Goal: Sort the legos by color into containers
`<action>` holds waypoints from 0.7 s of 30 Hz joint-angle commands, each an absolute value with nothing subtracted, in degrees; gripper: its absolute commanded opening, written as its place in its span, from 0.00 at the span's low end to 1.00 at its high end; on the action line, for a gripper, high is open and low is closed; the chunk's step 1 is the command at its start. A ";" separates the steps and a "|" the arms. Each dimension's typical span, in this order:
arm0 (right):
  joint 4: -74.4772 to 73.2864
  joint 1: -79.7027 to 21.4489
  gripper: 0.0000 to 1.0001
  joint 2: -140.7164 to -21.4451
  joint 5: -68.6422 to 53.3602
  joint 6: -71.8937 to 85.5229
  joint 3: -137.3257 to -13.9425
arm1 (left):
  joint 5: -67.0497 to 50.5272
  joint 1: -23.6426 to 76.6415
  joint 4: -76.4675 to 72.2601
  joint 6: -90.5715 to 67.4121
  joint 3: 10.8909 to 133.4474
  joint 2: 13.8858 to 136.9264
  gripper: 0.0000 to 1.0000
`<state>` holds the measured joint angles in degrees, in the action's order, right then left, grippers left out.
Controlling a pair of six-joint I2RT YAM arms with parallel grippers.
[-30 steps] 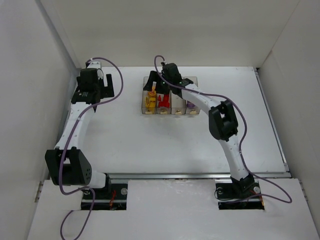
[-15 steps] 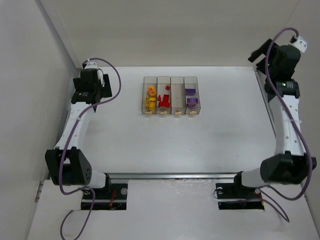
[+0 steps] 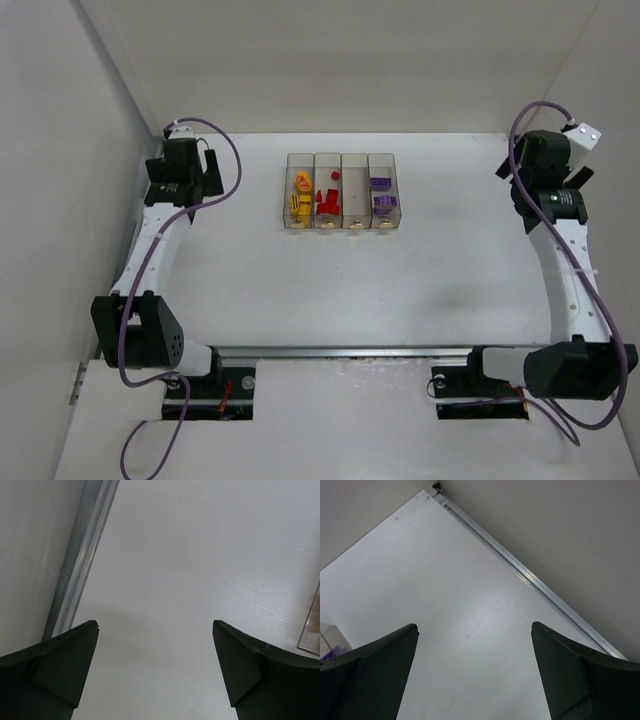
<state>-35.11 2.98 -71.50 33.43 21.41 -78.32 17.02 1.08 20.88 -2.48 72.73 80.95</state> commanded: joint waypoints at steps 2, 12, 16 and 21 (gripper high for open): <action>-37.17 3.08 1.00 -68.03 40.17 21.80 -78.22 | 18.19 1.41 20.39 -3.52 71.72 78.14 0.97; -38.41 3.08 1.00 -65.13 39.11 21.80 -77.17 | 17.67 1.41 20.92 -4.04 70.67 76.29 0.97; -38.41 3.08 1.00 -64.60 39.11 21.27 -77.17 | 17.67 1.41 20.92 -4.04 70.66 75.76 0.97; -38.41 3.08 1.00 -63.46 39.11 21.27 -77.17 | 17.67 1.41 20.92 -4.04 70.66 75.23 0.97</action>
<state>-38.65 2.98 -65.23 37.78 21.39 -76.97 17.19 1.28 21.26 -3.16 71.57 77.82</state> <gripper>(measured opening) 0.998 0.971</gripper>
